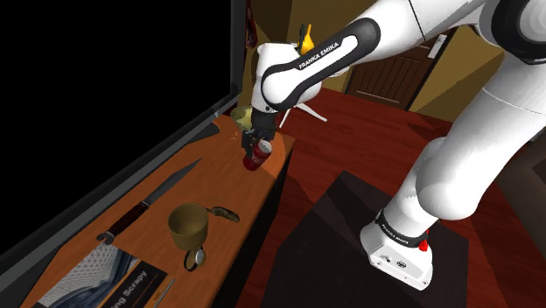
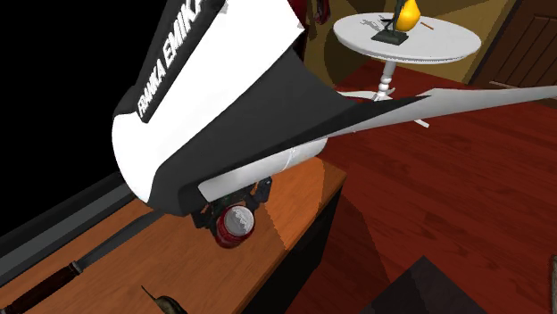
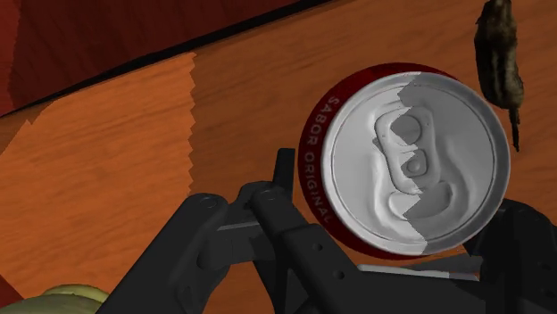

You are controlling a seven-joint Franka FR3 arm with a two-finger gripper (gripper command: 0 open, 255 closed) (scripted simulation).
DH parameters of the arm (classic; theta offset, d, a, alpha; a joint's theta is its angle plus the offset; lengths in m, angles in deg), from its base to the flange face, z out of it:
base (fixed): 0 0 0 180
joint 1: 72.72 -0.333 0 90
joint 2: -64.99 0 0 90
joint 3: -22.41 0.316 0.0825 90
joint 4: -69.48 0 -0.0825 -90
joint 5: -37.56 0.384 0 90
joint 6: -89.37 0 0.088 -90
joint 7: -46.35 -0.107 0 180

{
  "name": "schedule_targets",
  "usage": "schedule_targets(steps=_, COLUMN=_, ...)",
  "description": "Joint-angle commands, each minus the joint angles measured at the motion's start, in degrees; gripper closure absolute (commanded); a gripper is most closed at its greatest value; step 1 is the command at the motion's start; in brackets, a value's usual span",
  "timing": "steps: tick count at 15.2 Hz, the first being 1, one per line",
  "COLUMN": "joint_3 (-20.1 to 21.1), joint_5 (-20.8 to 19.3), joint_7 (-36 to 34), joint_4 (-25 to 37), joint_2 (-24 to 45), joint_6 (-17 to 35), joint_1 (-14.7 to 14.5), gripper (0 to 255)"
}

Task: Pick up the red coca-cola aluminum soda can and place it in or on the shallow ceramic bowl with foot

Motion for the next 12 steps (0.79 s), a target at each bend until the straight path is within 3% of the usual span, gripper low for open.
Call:
schedule_targets(steps=1, joint_3=-0.1, joint_5=-0.1, joint_7=-0.3, joint_4=0.5, joint_2=-1.3, joint_6=-1.8, joint_1=0.1, gripper=255)
schedule_targets(steps=3, joint_3=-0.1, joint_5=-0.3, joint_7=-0.4, joint_4=1.0, joint_2=-2.1, joint_6=-3.1, joint_1=0.1, gripper=255)
schedule_targets(steps=12, joint_3=-5.1, joint_5=-1.8, joint_7=8.2, joint_4=16.6, joint_2=9.7, joint_6=-8.2, joint_1=5.3, gripper=255)
